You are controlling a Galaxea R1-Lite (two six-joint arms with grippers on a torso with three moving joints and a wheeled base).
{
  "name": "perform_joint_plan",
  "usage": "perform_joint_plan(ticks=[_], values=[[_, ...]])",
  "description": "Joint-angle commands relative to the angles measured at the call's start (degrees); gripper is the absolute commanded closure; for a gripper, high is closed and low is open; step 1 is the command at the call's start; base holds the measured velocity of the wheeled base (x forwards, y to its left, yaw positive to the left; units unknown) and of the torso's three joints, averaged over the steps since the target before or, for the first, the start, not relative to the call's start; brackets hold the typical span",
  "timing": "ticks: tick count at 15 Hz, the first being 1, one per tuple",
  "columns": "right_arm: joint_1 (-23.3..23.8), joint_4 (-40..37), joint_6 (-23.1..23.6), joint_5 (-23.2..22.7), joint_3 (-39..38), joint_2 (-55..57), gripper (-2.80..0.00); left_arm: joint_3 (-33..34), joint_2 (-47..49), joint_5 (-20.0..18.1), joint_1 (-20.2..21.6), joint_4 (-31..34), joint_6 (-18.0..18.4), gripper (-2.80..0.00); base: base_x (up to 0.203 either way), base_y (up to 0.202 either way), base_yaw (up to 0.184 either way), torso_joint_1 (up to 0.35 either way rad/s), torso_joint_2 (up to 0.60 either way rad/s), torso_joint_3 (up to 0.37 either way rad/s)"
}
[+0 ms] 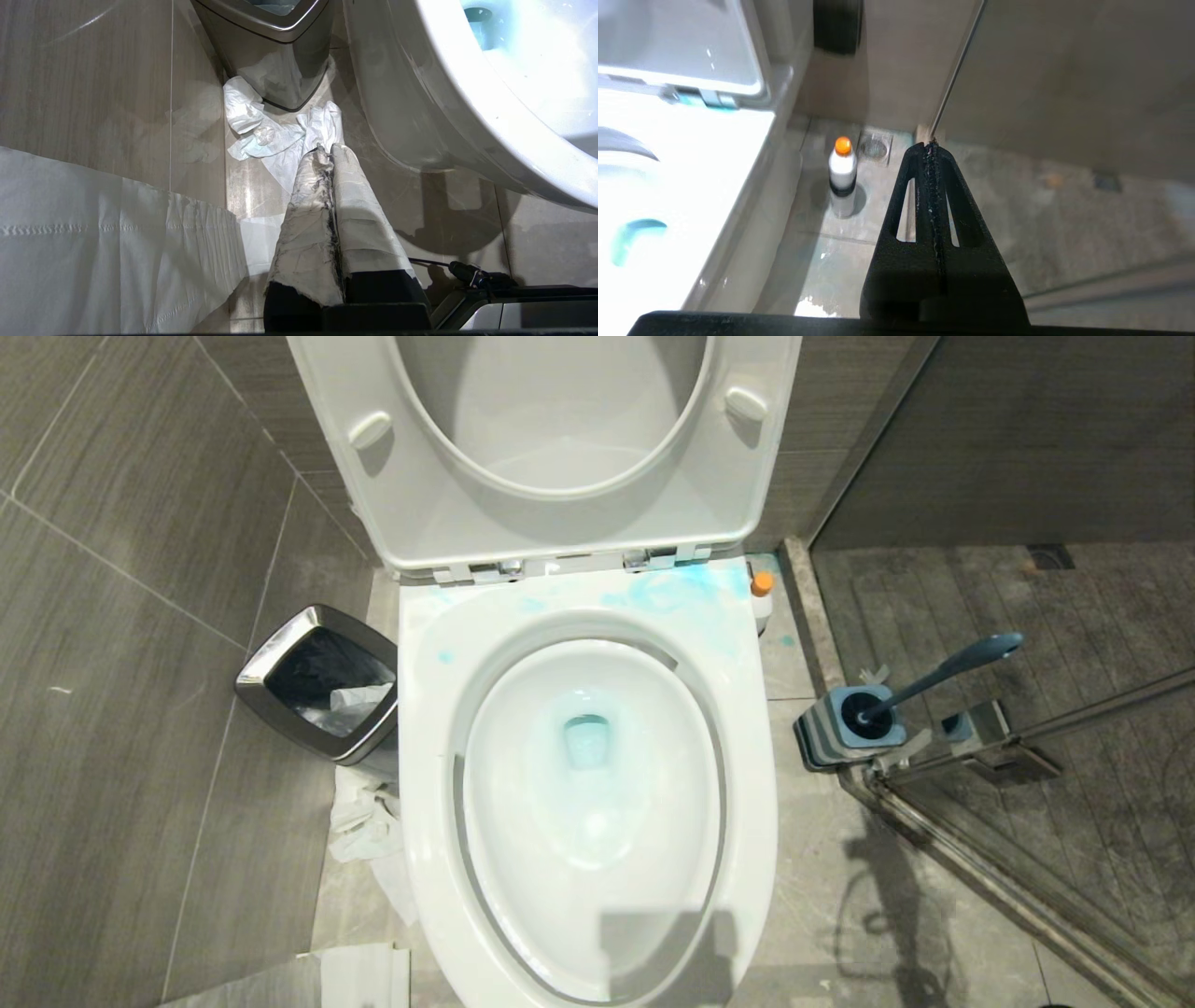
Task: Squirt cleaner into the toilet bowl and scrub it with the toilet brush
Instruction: Flush the toilet
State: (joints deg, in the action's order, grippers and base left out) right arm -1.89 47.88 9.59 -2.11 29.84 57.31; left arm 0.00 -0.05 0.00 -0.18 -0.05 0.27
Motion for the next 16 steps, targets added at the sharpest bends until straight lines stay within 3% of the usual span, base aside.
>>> perform_joint_plan(ticks=[1,8,16], values=[[0.23,-1.98,0.96,-0.19,-0.39,-9.64,0.0,0.0,0.05,0.0,0.01,0.04,0.0,0.0,0.0,0.0,0.0,0.0,0.0,0.0],[1.83,-9.98,2.57,0.17,-0.21,-22.46,0.0,0.0,0.05,0.0,0.01,-0.04,0.0,0.0,0.0,0.0,0.0,0.0,0.0,0.0],[1.81,-14.15,2.57,-0.03,-12.15,-37.8,0.0,0.0,0.05,0.0,0.01,-0.04,0.0,0.0,0.0,0.0,0.0,0.0,0.0,0.0]])
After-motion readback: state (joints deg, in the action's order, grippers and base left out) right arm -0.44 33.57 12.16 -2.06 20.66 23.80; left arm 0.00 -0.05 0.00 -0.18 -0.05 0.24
